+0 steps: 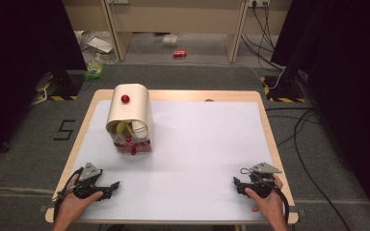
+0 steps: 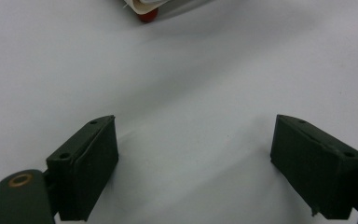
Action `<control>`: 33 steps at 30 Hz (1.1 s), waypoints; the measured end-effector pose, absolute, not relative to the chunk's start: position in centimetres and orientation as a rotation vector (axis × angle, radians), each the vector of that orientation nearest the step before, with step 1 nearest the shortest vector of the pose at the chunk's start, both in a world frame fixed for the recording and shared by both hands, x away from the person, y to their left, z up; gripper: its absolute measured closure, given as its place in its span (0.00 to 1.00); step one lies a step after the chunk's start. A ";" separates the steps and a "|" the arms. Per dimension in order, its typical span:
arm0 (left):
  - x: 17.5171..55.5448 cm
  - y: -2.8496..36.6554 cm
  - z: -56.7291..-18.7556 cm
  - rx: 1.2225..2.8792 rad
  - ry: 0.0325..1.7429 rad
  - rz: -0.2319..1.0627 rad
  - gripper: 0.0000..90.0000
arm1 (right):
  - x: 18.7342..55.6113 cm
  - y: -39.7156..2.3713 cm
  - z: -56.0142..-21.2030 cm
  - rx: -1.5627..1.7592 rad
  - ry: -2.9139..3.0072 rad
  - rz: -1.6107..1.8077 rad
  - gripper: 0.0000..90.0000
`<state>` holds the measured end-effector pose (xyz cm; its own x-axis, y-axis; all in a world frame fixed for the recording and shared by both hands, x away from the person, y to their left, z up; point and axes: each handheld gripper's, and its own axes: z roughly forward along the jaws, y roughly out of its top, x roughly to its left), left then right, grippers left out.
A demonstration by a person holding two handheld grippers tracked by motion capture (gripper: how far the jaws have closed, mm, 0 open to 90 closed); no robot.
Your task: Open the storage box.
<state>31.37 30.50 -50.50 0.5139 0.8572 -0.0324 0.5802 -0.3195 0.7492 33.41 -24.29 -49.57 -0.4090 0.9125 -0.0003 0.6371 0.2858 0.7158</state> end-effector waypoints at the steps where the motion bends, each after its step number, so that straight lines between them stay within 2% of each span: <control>1: 31.4 30.5 -50.5 2.031 1.170 0.489 0.16 | 33.4 -24.3 -49.6 1.392 2.149 0.906 0.14; 17: 31.4 30.9 -50.1 1.986 1.159 0.459 0.18 | 33.4 -24.3 -49.6 1.391 2.150 0.905 0.14; 33: 30.4 30.2 -46.0 1.906 1.052 0.481 0.18 | 33.4 -24.3 -49.6 1.393 2.153 0.902 0.13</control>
